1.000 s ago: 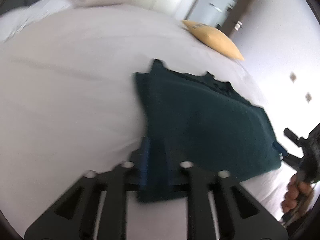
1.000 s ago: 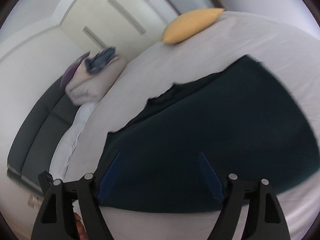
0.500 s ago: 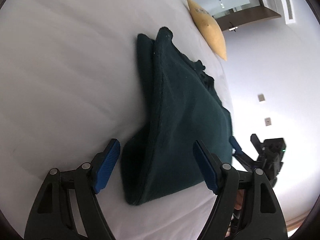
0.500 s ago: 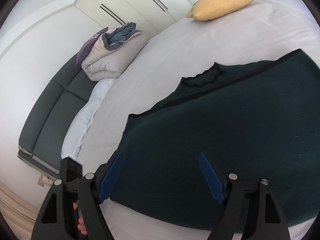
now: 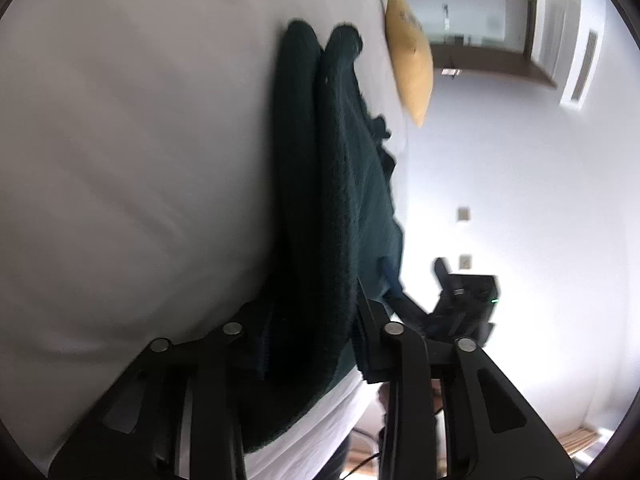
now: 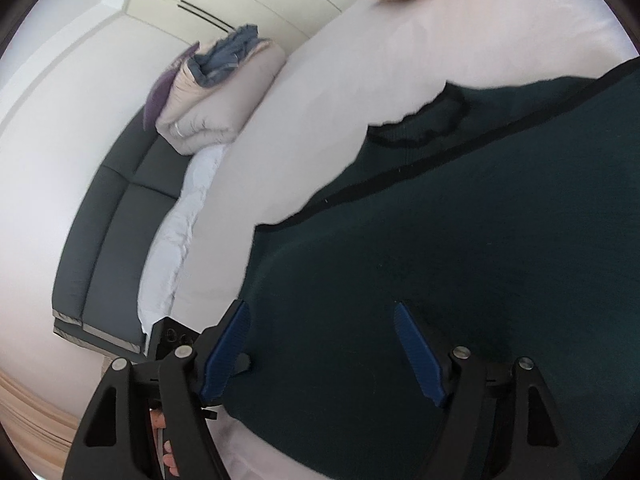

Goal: Fold small clothes

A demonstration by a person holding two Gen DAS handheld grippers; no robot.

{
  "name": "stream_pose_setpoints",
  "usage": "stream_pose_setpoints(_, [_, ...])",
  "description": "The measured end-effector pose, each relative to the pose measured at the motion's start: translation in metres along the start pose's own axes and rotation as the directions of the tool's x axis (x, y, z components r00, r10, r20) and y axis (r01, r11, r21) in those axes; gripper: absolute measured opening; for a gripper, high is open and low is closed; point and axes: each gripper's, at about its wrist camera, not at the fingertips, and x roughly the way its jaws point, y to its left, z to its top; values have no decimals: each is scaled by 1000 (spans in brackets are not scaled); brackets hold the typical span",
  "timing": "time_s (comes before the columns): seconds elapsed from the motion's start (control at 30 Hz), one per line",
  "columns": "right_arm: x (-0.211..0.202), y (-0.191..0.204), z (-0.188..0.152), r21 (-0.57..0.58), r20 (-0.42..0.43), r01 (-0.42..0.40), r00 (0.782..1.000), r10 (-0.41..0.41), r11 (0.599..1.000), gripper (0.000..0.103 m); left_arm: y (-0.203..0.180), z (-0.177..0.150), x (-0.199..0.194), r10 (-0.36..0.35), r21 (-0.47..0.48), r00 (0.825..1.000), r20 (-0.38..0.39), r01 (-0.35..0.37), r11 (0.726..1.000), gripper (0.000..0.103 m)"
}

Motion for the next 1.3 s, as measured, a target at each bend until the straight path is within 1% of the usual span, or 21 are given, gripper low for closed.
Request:
stream_pose_setpoints(0.03, [5, -1, 1, 0, -13, 13, 1000, -13, 1000, 78, 2, 0, -4, -21, -12, 1000, 22, 21, 1000, 27])
stream_pose_setpoints(0.17, [18, -2, 1, -21, -50, 45, 998, -46, 999, 78, 3, -1, -17, -45, -38, 994, 96, 49, 998, 23])
stream_pose_setpoints(0.3, [18, -5, -1, -28, -47, 33, 998, -34, 999, 77, -7, -6, -23, -50, -47, 990, 132, 57, 997, 18])
stream_pose_setpoints(0.37, [14, -7, -1, -21, -44, 6, 999, -7, 1000, 76, -24, -6, -23, -38, -27, 988, 148, 42, 999, 18])
stream_pose_setpoints(0.47, [-2, -16, 2, 17, -23, -47, 999, 48, 999, 76, -70, -7, -15, 13, 56, 987, 160, -22, 998, 18])
stream_pose_setpoints(0.57, [-27, -33, 9, 52, 25, -97, 995, 95, 994, 76, -128, -15, 8, 60, 178, 985, 159, -89, 980, 18])
stream_pose_setpoints(0.63, [-44, -50, 15, 95, 51, -137, 990, 133, 986, 76, -166, -23, 39, 103, 267, 984, 147, -140, 954, 18])
stream_pose_setpoints(0.7, [-61, -70, 22, 142, 82, -191, 980, 181, 971, 77, -193, -35, 82, 155, 349, 979, 130, -192, 917, 18])
stream_pose_setpoints(0.77, [-80, -95, 29, 206, 129, -269, 960, 247, 941, 77, -201, -51, 140, 194, 386, 979, 56, -201, 900, 18])
stream_pose_setpoints(0.8, [-85, -104, 31, 227, 147, -295, 952, 267, 928, 77, -200, -57, 157, 216, 405, 976, 38, -212, 889, 18])
stream_pose_setpoints(0.83, [-93, -115, 33, 251, 170, -322, 943, 286, 913, 78, -196, -67, 181, 270, 436, 962, 34, -257, 863, 18])
stream_pose_setpoints(0.9, [-103, -134, 35, 289, 193, -340, 936, 294, 895, 78, -189, -76, 214, 341, 458, 940, 28, -315, 831, 18])
stream_pose_setpoints(0.97, [-108, -147, 36, 311, 184, -333, 940, 287, 890, 78, -195, -91, 224, 381, 524, 920, 85, -367, 769, 20])
stream_pose_setpoints(1.0, [-108, -152, 37, 311, 179, -337, 939, 293, 889, 78, -202, -97, 224, 393, 559, 913, 109, -383, 736, 24])
stream_pose_setpoints(1.07, [-108, -155, 39, 311, 167, -335, 940, 296, 889, 77, -218, -110, 221, 401, 618, 908, 117, -383, 687, 40])
stream_pose_setpoints(1.1, [-106, -154, 42, 308, 161, -332, 942, 295, 892, 77, -226, -116, 217, 390, 642, 913, 117, -369, 672, 59])
stream_pose_setpoints(1.13, [-104, -153, 43, 306, 157, -329, 943, 293, 893, 77, -231, -123, 210, 366, 665, 923, 117, -346, 661, 69])
stream_pose_setpoints(1.2, [-97, -147, 46, 309, 135, -323, 946, 295, 895, 78, -240, -135, 199, 332, 714, 935, 129, -320, 623, 75])
stream_pose_setpoints(1.23, [-92, -141, 46, 307, 115, -320, 947, 299, 896, 78, -241, -139, 193, 329, 725, 936, 126, -313, 613, 75])
stream_pose_setpoints(1.27, [-87, -136, 46, 300, 83, -302, 953, 290, 905, 78, -239, -142, 182, 307, 725, 946, 106, -285, 627, 75])
stream_pose_setpoints(1.3, [-83, -132, 47, 292, 56, -279, 960, 275, 915, 79, -236, -143, 168, 260, 722, 962, 85, -239, 649, 75])
